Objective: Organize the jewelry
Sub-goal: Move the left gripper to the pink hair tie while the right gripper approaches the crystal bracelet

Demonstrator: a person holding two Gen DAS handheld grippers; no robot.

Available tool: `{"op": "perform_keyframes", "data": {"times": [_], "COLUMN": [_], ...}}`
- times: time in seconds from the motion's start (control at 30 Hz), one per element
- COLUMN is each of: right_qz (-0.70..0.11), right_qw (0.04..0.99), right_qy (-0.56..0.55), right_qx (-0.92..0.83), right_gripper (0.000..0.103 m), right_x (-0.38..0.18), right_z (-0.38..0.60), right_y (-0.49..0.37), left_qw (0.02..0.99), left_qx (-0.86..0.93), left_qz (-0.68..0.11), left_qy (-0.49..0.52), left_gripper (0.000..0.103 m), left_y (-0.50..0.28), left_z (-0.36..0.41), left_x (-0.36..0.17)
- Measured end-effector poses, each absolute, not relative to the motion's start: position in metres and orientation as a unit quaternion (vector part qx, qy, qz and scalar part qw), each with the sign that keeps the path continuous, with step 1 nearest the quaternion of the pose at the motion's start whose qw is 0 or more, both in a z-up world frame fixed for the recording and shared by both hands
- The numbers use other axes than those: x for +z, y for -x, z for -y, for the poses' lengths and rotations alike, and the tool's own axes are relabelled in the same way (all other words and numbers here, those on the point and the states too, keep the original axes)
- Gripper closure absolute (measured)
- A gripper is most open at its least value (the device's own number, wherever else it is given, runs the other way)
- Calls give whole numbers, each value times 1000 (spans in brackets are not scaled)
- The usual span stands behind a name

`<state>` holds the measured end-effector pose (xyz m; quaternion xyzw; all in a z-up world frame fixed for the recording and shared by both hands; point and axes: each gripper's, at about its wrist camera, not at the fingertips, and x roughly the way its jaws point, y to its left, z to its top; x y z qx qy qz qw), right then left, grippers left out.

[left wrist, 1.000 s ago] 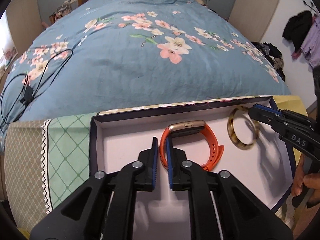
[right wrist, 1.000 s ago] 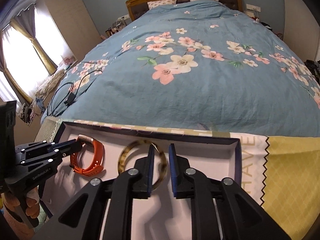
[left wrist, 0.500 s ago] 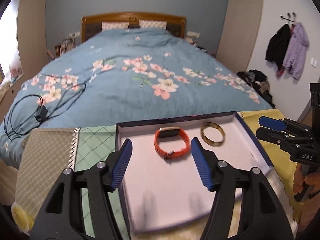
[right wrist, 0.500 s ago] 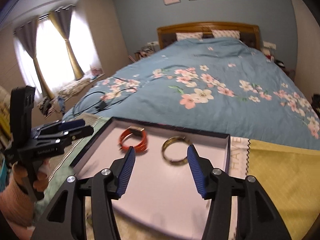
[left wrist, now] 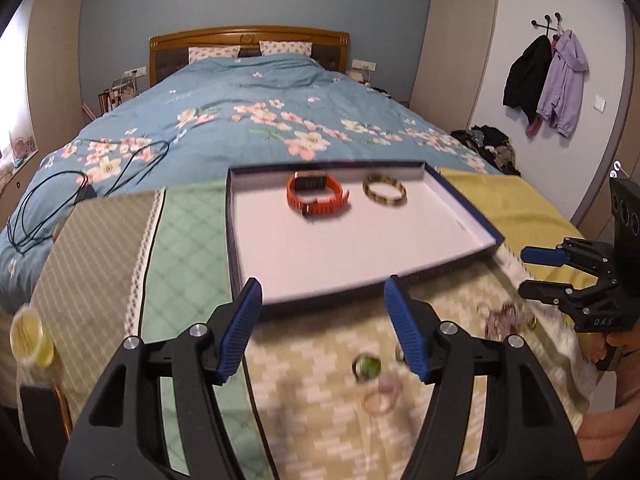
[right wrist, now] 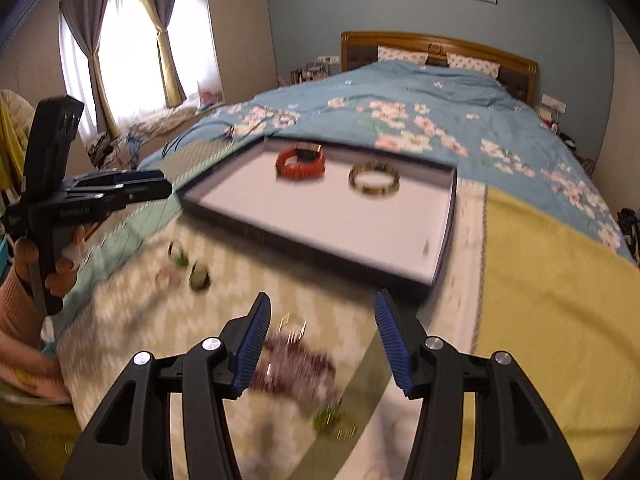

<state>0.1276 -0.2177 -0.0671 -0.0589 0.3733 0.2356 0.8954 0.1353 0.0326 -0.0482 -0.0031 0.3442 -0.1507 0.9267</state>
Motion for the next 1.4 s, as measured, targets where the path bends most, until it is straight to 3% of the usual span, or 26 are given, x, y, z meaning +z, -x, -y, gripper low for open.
{"op": "perform_keyframes", "data": {"times": [0.33,0.5,0.57,0.67,0.97,1.23,1.3,1.4], "right_qz": [-396,-401,-403,-408,-402,-395,-406,-414], "right_qw": [885,882,880,878,879,879,875,870], "right_qy": [64,71,77,78,74,50,55,54], "right_qx": [238,239,239,237,245,260,259,262], "right_gripper": [52,59,64,80,87,86,77,72], "right_x": [-86,-91,-92,-93,-86,-76,-81,-88], "right_z": [213,206,204,204,203,203,200,198], "right_y": [-106,-106,-105,-106,-102,-100,-101,-102], "left_qw": [922,919,918,917,916,915,913,912], "left_qx": [-148,-154,-157,-158,-160,-167,-171,-175], "left_qz": [-357,-361,-363,-366,-367,-368,-370,-371], "left_qy": [22,22,21,20,21,14,11,2], "left_gripper": [37,34,34,34,33,33,33,33], "left_y": [-110,-106,-105,-104,-102,-95,-93,-91], "left_z": [-34,-27,-26,-23,-23,-23,-22,-19], "left_x": [-66,-70,-71,-74,-73,-73,-75,-76]}}
